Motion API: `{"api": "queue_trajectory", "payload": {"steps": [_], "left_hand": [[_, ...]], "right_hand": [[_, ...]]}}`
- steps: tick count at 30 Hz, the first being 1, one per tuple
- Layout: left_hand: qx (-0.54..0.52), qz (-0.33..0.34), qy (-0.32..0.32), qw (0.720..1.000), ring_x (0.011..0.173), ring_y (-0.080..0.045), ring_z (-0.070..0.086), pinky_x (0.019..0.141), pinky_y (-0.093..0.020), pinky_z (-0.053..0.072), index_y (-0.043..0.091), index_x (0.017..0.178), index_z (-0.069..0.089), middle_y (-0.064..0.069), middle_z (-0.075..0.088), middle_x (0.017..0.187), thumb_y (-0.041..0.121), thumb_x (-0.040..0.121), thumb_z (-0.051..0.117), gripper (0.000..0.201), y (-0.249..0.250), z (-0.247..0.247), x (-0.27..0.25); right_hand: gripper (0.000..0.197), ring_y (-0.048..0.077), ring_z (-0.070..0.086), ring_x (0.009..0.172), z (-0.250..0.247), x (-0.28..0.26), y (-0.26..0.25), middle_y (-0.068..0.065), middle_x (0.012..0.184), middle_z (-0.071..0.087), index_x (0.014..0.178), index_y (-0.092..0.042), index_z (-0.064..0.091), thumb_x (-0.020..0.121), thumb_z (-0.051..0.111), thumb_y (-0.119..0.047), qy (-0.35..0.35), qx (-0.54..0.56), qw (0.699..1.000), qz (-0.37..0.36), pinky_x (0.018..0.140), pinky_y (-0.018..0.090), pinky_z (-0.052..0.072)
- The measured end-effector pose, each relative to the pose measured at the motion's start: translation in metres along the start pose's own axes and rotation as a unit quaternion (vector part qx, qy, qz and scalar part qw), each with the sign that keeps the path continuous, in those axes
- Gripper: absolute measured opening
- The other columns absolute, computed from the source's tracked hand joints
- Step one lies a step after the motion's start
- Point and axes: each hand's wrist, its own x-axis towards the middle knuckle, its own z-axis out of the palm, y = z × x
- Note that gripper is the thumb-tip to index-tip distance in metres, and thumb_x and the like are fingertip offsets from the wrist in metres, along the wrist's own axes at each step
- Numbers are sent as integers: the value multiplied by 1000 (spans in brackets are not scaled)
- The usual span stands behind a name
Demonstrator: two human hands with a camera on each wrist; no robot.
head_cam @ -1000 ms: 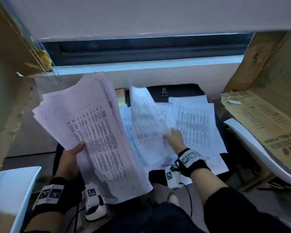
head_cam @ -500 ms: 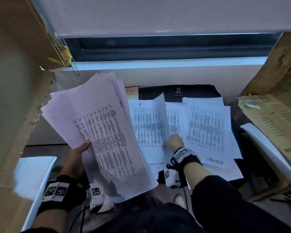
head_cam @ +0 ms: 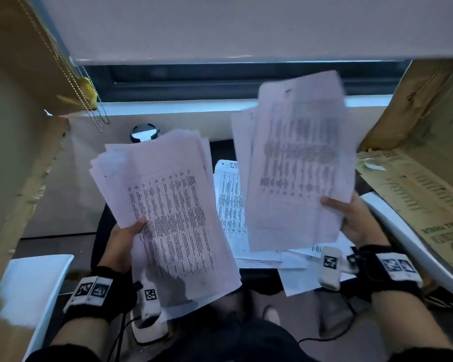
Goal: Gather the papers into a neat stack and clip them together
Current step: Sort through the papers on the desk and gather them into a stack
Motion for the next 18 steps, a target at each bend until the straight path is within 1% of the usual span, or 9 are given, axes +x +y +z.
{"api": "queue_trajectory", "payload": {"steps": [2,4,6,8,10,12,14,15,18], "left_hand": [[29,6,-6,1000,114,-31,58,102,-42,41,0,129,54,-14,63,120,9,94,59,37,2,10,7],[46,-9,-7,999,114,-31,59,106,-45,41,-1,129,54,-14,65,121,12,92,62,40,3,20,15],[62,-22,-33,997,114,-32,61,108,-49,41,2,128,56,-14,67,118,15,91,64,41,2,33,22],[71,-26,-66,995,113,-33,61,106,-50,43,2,126,58,-14,68,115,14,92,63,36,6,50,20],[73,-35,-101,992,113,-36,61,103,-50,44,2,122,59,-16,69,114,14,92,63,33,9,66,16],[80,-48,-132,987,114,-35,62,105,-51,42,2,120,62,-17,70,116,13,88,67,35,11,79,10],[103,-68,-163,979,116,-34,61,109,-52,38,0,118,65,-16,71,115,12,84,67,35,10,84,6],[121,-76,-180,973,115,-34,62,109,-52,38,-1,115,67,-16,72,113,10,86,62,31,8,86,2],[145,-102,-213,961,107,-37,66,103,-56,45,-3,106,70,-23,71,113,4,94,47,27,4,84,-10]], "right_hand": [[45,18,71,95,-3,-19,-20,-1,102,75,114,-11,60,74,57,10,-5,18,1000,-23,76,36,59],[48,16,70,96,-1,-32,-29,-4,102,75,111,-15,61,72,57,12,-26,-10,999,-27,75,34,59],[53,21,68,103,7,-37,-29,1,111,72,117,-14,60,76,55,18,-69,-46,997,-10,80,37,58],[56,28,65,107,21,-37,-20,10,117,69,122,-7,58,72,60,18,-104,-68,992,16,88,44,55],[57,30,67,103,39,-35,-5,11,110,72,118,-4,59,66,64,20,-106,-78,991,33,86,42,56],[58,29,68,101,54,-32,17,8,105,73,114,-7,59,64,66,21,-103,-88,990,33,83,39,57],[64,31,66,105,64,-28,41,11,111,70,118,-10,55,62,73,15,-95,-94,990,38,89,45,53],[70,32,65,107,67,-27,52,13,115,68,123,-11,51,61,77,10,-91,-93,990,46,93,49,51],[90,31,60,115,73,-25,77,14,127,59,135,-15,38,59,85,-8,-111,-51,986,110,103,50,44]]}}
